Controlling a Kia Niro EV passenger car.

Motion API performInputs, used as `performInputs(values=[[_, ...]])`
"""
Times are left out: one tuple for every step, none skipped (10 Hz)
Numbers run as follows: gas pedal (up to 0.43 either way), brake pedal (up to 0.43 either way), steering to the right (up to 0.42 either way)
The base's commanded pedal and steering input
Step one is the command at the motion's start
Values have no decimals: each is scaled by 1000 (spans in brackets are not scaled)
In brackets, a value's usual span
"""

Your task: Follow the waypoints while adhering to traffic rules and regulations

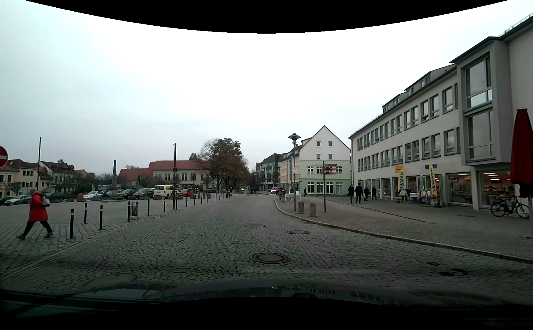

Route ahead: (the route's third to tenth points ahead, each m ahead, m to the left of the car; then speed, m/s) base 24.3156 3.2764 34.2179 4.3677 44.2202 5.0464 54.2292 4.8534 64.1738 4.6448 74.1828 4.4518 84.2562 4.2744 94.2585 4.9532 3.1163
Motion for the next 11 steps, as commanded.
performInputs(values=[[248, 0, -85], [248, 0, -91], [248, 0, -98], [248, 0, -107], [248, 0, -116], [240, 0, -116], [240, 0, -116], [209, 0, -115], [209, 0, -111], [209, 0, -106], [209, 0, -101]])
